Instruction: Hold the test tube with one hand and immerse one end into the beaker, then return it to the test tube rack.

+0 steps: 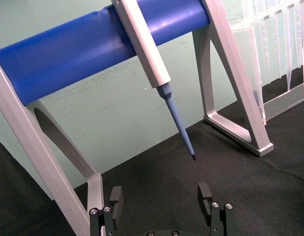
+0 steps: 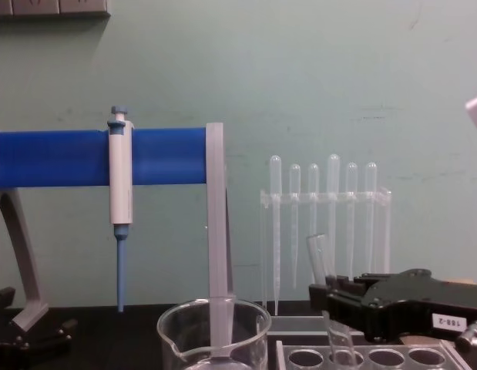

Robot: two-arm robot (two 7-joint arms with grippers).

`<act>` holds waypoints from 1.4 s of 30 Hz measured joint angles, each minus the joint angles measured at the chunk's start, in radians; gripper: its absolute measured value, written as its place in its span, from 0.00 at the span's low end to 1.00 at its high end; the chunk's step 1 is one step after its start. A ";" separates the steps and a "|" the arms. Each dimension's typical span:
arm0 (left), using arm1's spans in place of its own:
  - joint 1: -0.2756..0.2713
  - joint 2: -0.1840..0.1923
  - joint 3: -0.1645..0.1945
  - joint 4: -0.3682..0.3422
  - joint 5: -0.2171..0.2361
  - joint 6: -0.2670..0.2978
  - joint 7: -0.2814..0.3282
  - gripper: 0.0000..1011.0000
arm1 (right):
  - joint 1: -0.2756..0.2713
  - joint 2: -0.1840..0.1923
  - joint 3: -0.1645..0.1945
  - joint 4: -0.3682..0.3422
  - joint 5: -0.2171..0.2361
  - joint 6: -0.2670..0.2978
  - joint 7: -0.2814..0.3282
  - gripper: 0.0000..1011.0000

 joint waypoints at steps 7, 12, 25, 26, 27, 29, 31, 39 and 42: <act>0.000 0.000 0.000 0.000 0.000 0.000 0.000 0.99 | -0.030 0.001 0.031 -0.038 0.018 -0.009 0.000 0.22; 0.000 0.000 0.000 0.000 0.000 0.000 0.000 0.99 | -0.063 0.004 0.070 -0.093 0.052 -0.026 -0.007 0.22; 0.000 0.000 0.000 0.000 0.000 0.000 0.000 0.99 | -0.109 0.013 0.125 -0.198 0.095 -0.044 -0.040 0.22; 0.000 0.000 0.000 0.000 0.000 0.000 0.000 0.99 | -0.109 0.013 0.125 -0.198 0.095 -0.044 -0.040 0.22; 0.000 0.000 0.000 0.000 0.000 0.000 0.000 0.99 | -0.109 0.013 0.125 -0.198 0.095 -0.044 -0.040 0.22; 0.000 0.000 0.000 0.000 0.000 0.000 0.000 0.99 | -0.109 0.013 0.125 -0.198 0.095 -0.044 -0.040 0.22; 0.000 0.000 0.000 0.000 0.000 0.000 0.000 0.99 | -0.109 0.013 0.125 -0.198 0.095 -0.044 -0.040 0.22; 0.000 0.000 0.000 0.000 0.000 0.000 0.000 0.99 | -0.108 0.012 0.125 -0.196 0.095 -0.044 -0.040 0.22; 0.000 0.000 0.000 0.000 0.000 0.000 0.000 0.99 | -0.108 0.012 0.125 -0.195 0.095 -0.044 -0.040 0.22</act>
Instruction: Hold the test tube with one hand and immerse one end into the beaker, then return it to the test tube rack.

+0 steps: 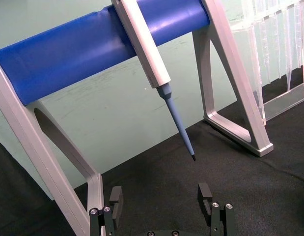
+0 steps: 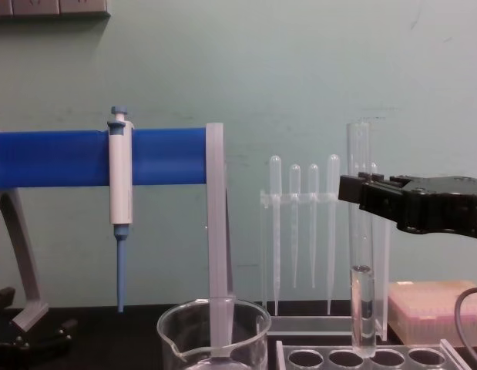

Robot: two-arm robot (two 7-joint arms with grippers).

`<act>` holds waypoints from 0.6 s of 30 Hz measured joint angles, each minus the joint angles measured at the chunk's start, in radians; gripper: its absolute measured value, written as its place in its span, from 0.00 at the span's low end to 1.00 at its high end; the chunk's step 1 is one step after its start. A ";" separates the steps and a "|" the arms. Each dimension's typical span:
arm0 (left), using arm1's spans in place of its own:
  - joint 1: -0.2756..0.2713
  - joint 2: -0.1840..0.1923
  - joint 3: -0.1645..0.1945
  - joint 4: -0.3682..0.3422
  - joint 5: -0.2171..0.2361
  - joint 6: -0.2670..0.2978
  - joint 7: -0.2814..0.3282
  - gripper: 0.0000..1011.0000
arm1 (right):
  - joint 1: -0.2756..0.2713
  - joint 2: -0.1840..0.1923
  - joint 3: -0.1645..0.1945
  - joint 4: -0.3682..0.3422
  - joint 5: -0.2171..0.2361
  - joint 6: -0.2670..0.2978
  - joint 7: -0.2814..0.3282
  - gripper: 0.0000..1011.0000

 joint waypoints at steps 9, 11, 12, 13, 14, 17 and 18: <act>0.000 0.000 0.000 0.000 0.000 0.000 0.000 0.99 | 0.001 0.000 0.000 0.001 0.000 0.000 0.000 0.22; 0.000 0.000 0.000 0.000 0.000 0.000 0.000 0.99 | 0.001 0.000 0.000 0.001 0.000 0.000 0.000 0.22; 0.000 0.000 0.000 0.000 0.000 0.000 0.000 0.99 | 0.001 0.000 0.000 0.001 0.000 0.000 0.000 0.22; 0.000 0.000 0.000 0.000 0.000 0.000 0.000 0.99 | 0.001 0.000 0.000 0.001 0.000 0.000 0.000 0.22; 0.000 0.000 0.000 0.000 0.000 0.000 0.000 0.99 | 0.001 0.000 0.000 0.001 0.000 0.000 0.000 0.22; 0.000 0.000 0.000 0.000 0.000 0.000 0.000 0.99 | 0.001 0.000 0.000 0.001 0.000 0.000 0.000 0.22; 0.000 0.000 0.000 0.000 0.000 0.000 0.000 0.99 | 0.001 0.000 0.000 0.001 0.000 0.000 0.000 0.22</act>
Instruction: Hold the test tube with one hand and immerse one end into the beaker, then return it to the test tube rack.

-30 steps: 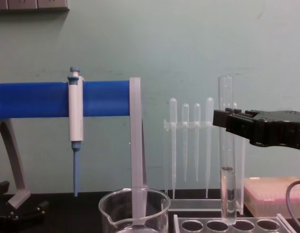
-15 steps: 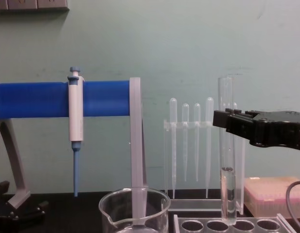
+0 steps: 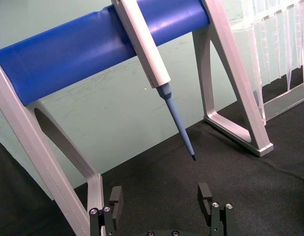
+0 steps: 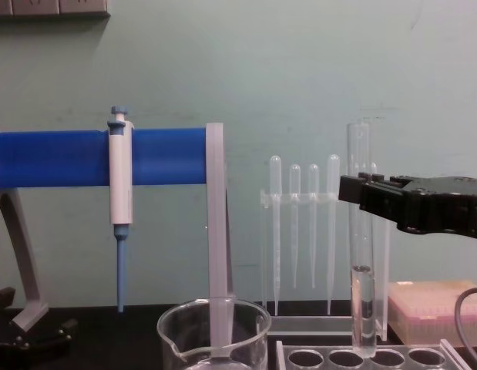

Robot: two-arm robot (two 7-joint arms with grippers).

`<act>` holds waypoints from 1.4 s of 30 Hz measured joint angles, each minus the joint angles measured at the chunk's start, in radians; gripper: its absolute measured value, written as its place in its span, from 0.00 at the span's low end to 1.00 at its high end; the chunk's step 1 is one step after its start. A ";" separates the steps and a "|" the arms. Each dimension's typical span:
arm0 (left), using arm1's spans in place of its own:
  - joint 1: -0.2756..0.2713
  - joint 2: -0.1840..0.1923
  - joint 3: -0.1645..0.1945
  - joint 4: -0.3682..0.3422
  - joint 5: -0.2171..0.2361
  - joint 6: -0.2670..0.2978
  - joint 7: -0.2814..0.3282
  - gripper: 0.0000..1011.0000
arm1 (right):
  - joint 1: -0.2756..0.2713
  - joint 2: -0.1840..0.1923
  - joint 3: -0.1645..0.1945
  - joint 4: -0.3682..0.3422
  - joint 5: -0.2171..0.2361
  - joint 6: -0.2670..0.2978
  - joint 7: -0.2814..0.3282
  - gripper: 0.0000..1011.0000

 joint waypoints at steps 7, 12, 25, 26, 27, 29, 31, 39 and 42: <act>0.000 0.000 0.000 0.000 0.000 0.000 0.000 0.99 | 0.000 0.000 0.000 0.000 0.000 0.000 0.000 0.22; 0.000 0.000 0.000 0.000 0.000 0.000 0.000 0.99 | 0.000 0.000 0.000 0.000 0.000 0.000 0.000 0.22; 0.000 0.000 0.000 0.000 0.000 0.000 0.000 0.99 | 0.000 0.000 0.000 0.000 0.000 0.000 0.000 0.22; 0.000 0.000 0.000 0.000 0.000 0.000 0.000 0.99 | 0.000 0.000 0.000 0.000 0.000 0.000 0.000 0.22; 0.000 0.000 0.000 0.000 0.000 0.000 0.000 0.99 | 0.000 0.000 0.000 0.000 0.000 0.000 0.000 0.22; 0.000 0.000 0.000 0.000 0.000 0.000 0.000 0.99 | 0.000 0.000 0.000 0.000 0.000 0.000 0.000 0.22; 0.000 0.000 0.000 0.000 0.000 0.000 0.000 0.99 | 0.000 0.000 0.000 0.000 0.000 0.000 0.000 0.22; 0.000 0.000 0.000 0.000 0.000 0.000 0.000 0.99 | 0.000 0.000 0.000 0.000 0.000 0.000 0.000 0.22; 0.000 0.000 0.000 0.000 0.000 0.000 0.000 0.99 | 0.000 0.000 0.000 0.000 0.000 0.000 0.000 0.22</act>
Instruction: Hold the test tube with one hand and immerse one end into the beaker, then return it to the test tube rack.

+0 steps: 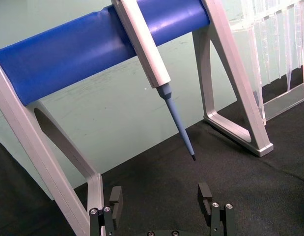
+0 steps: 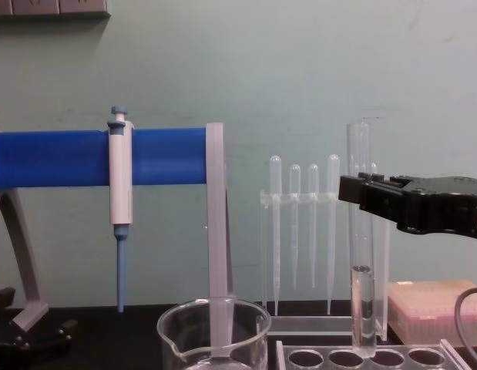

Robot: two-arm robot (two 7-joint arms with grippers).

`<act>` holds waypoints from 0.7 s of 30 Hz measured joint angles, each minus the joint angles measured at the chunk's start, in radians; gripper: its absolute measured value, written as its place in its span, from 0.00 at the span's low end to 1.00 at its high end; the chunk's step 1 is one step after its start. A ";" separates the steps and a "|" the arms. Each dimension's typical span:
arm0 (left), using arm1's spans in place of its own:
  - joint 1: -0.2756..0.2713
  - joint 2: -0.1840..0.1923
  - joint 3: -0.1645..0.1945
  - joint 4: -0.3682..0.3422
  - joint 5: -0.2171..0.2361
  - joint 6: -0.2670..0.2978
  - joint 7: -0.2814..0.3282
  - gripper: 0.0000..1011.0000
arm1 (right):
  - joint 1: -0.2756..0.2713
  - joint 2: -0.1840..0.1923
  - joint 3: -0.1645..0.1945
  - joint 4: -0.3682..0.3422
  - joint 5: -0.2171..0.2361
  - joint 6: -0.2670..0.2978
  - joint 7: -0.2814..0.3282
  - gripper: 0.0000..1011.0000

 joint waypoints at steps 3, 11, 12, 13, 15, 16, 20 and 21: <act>0.000 0.000 0.000 0.000 0.000 0.000 0.000 0.99 | 0.000 0.000 0.000 0.000 0.000 0.000 0.000 0.22; 0.000 0.000 0.000 0.000 0.000 0.000 0.000 0.99 | 0.000 0.000 0.000 0.000 0.000 0.000 0.000 0.22; 0.000 0.000 0.000 0.000 0.000 0.000 0.000 0.99 | 0.000 0.000 0.000 0.000 0.000 0.000 0.000 0.22; 0.000 0.000 0.000 0.000 0.000 0.000 0.000 0.99 | 0.000 0.000 0.000 0.000 0.000 0.000 0.000 0.22; 0.000 0.000 0.000 0.000 0.000 0.000 0.000 0.99 | 0.000 0.000 0.000 0.000 0.000 0.000 0.000 0.22; 0.000 0.000 0.000 0.000 0.000 0.000 0.000 0.99 | 0.000 0.000 0.000 0.000 0.000 0.000 0.000 0.22; 0.000 0.000 0.000 0.000 0.000 0.000 0.000 0.99 | 0.000 0.000 0.000 0.000 0.000 0.000 0.000 0.22; 0.000 0.000 0.000 0.000 0.000 0.000 0.000 0.99 | 0.000 0.000 0.000 0.000 0.000 0.000 0.000 0.22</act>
